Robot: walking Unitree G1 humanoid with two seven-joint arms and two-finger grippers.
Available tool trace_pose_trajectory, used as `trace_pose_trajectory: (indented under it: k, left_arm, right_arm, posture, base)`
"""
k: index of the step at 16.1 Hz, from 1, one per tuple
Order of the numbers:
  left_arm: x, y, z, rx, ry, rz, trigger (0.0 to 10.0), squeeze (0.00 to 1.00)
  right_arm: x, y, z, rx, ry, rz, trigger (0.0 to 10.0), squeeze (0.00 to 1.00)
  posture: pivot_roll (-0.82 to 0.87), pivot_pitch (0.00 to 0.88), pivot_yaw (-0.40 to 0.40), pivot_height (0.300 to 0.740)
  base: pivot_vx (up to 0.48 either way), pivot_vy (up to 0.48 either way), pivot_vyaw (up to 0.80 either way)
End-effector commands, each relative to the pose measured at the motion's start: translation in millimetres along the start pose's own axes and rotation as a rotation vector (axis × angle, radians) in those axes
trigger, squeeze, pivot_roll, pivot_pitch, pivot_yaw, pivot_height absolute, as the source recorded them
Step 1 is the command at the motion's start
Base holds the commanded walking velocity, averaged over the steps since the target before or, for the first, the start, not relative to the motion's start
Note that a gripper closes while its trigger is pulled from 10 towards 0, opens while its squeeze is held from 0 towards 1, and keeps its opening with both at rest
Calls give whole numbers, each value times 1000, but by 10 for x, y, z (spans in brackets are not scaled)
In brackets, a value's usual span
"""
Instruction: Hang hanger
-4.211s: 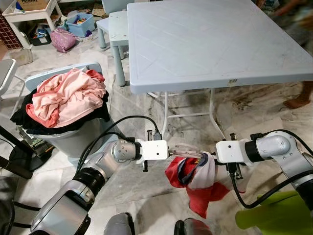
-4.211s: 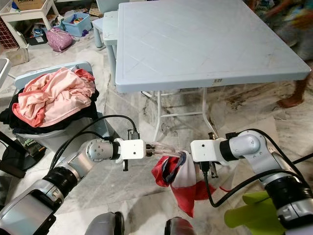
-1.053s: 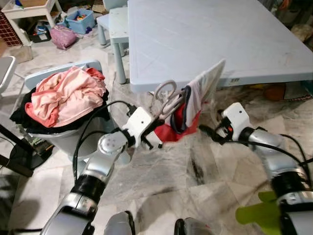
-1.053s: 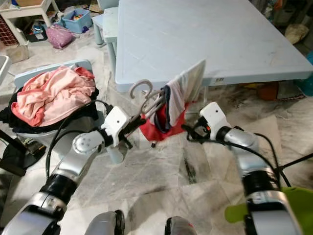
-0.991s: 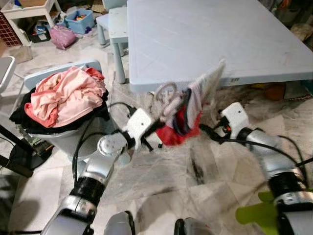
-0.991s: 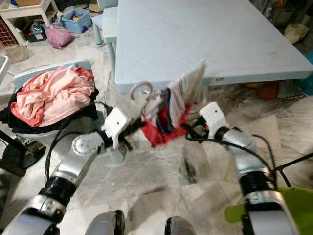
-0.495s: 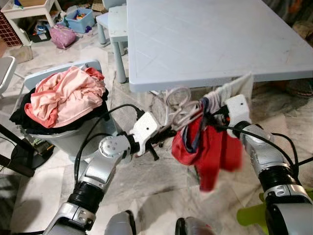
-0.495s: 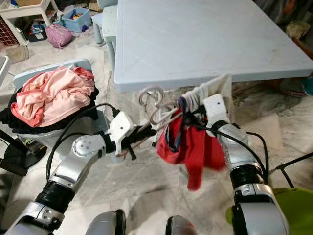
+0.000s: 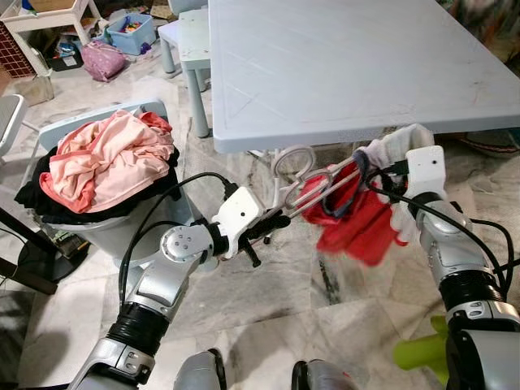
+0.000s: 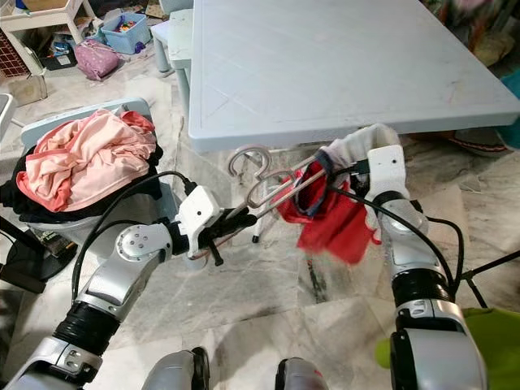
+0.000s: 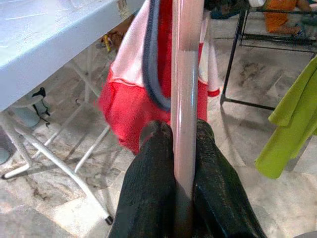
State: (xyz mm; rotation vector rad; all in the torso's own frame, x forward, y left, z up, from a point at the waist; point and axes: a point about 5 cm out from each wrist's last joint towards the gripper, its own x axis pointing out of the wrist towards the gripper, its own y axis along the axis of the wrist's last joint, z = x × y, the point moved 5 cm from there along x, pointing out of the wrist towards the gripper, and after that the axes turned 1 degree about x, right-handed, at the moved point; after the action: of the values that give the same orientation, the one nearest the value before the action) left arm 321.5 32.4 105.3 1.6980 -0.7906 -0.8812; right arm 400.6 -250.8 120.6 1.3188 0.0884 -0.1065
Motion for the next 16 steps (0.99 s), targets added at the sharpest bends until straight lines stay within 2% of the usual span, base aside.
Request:
trace_pose_trajectory:
  k: [1,11,14,16]
  left_arm:
    - [-10,85,-41,38,15,24,0,0]
    - [-6,29,-39,71,21,4,0,0]
    - [-44,-82,-20,116,39,-41,0,0]
    - [-90,-136,-3,114,54,-55,0,0]
  right_arm:
    - [17,121,67,2,-29,41,0,0]
    - [22,209,258,59,-140,83,0,0]
    - [5,345,394,75,-229,145,0,0]
    - [-5,485,486,81,-291,191,0,0]
  posture:
    - [-46,104,55,740]
    - [-47,99,55,740]
    - [-40,92,59,740]
    - [-40,92,59,740]
  base:
    - [0,0,0]
    - [0,0,0]
    - [0,0,0]
    - [0,0,0]
